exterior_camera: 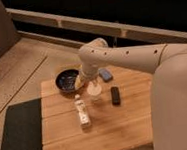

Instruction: Place the white sponge in the ceramic cup

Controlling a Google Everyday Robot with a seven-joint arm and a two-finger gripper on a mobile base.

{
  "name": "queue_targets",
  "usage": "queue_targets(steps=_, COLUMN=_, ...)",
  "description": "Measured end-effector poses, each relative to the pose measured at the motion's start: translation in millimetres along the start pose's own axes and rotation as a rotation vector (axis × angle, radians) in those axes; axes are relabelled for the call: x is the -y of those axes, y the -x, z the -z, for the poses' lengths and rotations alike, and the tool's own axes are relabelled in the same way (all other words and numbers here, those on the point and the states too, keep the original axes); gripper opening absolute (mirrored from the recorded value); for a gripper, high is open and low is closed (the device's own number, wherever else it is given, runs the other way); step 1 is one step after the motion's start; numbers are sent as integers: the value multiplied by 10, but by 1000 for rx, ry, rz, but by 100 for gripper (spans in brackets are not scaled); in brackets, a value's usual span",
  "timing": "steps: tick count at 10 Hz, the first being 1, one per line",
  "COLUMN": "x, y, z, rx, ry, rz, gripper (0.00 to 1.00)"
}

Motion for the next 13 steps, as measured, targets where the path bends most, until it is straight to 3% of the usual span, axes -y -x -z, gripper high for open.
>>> queue_targets(steps=1, x=27, y=-39, z=-87, rx=-13, ry=-4, rz=-11, gripper=65)
queue_targets(steps=4, x=400, y=63, z=-215, rx=-37, ry=-116, rz=5, gripper=65)
queue_targets(steps=5, x=531, y=196, z=-182, rx=-29, ry=-158, rz=26, gripper=65)
queue_targets(steps=7, x=624, y=456, z=-60, rx=5, ry=-201, rz=72, gripper=65)
queue_targets(steps=8, x=652, y=595, z=8, rx=29, ry=-209, rz=99, gripper=65)
queue_targets(steps=11, x=879, y=912, z=166, rx=113, ry=-163, rz=133, gripper=65)
queue_targets(steps=13, x=897, y=947, z=186, rx=123, ry=-156, rz=136, gripper=65)
